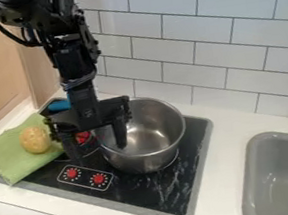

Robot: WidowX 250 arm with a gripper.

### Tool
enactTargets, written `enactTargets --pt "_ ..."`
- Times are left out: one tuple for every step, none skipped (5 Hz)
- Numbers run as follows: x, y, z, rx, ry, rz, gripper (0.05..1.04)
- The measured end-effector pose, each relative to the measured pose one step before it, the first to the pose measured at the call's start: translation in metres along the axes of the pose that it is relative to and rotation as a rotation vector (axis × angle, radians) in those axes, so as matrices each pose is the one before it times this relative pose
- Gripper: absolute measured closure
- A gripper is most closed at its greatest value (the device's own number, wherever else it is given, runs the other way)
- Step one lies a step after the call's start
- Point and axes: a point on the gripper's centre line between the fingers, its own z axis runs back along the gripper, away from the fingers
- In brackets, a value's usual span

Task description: Put the silver pot on the right burner

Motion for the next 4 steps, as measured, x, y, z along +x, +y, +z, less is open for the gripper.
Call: enactTargets --pt "0.00049 0.00079 0.01299 0.0055 0.0314 -0.0195 0.084" --pt "0.00406 0.00079 0.00892 -0.0079 0.0062 -0.0211 0.084" --pt "-0.00242 -0.00142 0.02059 0.0001 0.0766 -0.009 0.084" --pt "-0.00112 -0.00139 0.01273 -0.0081 0.0478 -0.0037 0.084"
